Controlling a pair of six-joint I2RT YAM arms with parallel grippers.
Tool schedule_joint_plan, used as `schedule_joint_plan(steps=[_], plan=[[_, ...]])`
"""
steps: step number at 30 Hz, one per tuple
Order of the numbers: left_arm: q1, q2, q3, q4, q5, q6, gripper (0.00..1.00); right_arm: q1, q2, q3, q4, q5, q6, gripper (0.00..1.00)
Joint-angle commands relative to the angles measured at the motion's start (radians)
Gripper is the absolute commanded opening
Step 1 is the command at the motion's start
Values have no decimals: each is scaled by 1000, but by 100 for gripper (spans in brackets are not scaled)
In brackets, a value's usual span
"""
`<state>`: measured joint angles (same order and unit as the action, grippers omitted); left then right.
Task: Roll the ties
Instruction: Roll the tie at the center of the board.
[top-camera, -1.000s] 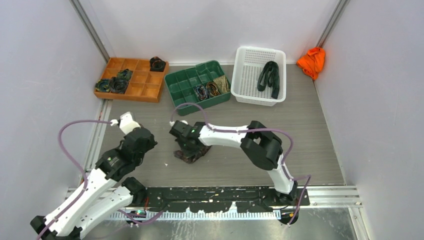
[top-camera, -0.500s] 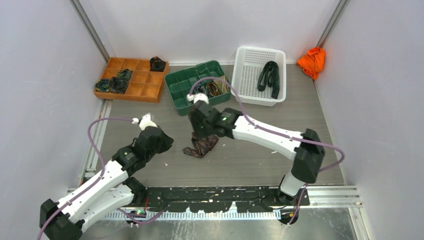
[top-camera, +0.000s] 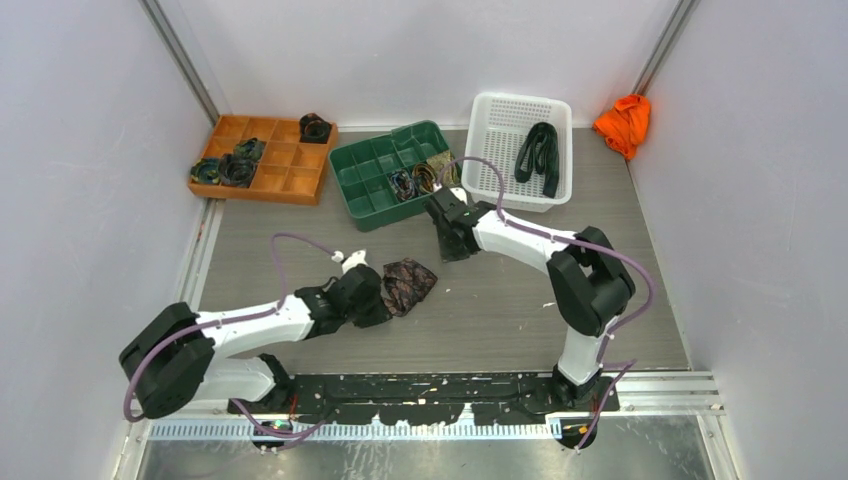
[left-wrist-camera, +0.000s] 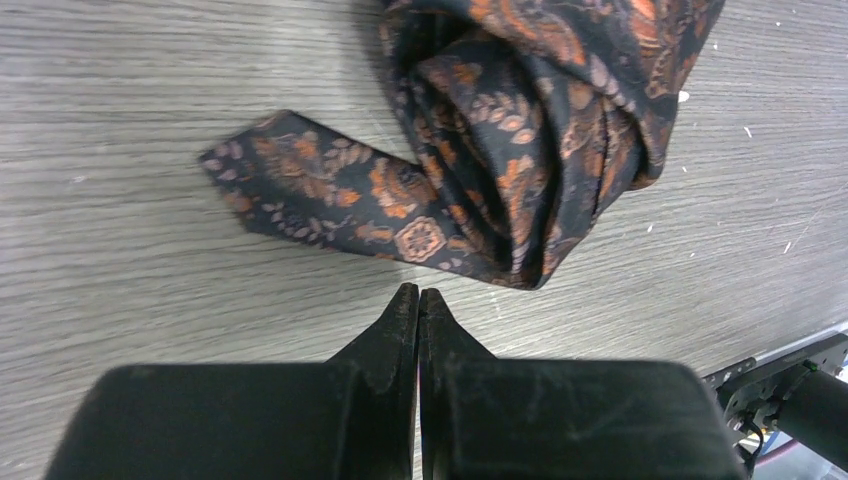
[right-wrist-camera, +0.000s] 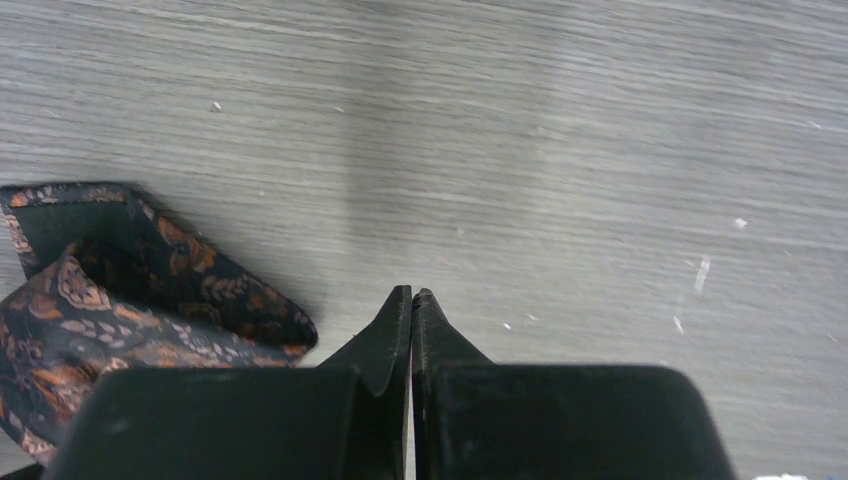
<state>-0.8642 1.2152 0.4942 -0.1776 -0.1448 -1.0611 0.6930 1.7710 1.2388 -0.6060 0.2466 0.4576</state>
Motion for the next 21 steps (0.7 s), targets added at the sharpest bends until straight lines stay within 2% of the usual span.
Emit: schedule_joint_plan(steps=[1,8,15,21], plan=[[-27,57,67,79,0,-6,0,7,36,13,138,-57,-14,1],[-30,138,79,55,-68,33,0,6,121,5,213,-219,-2,1],[-30,191,68,62,-113,59,0,20,38,-140,321,-388,64,1],[-30,238,66,81,-118,67,0,86,-55,-210,335,-404,125,1]])
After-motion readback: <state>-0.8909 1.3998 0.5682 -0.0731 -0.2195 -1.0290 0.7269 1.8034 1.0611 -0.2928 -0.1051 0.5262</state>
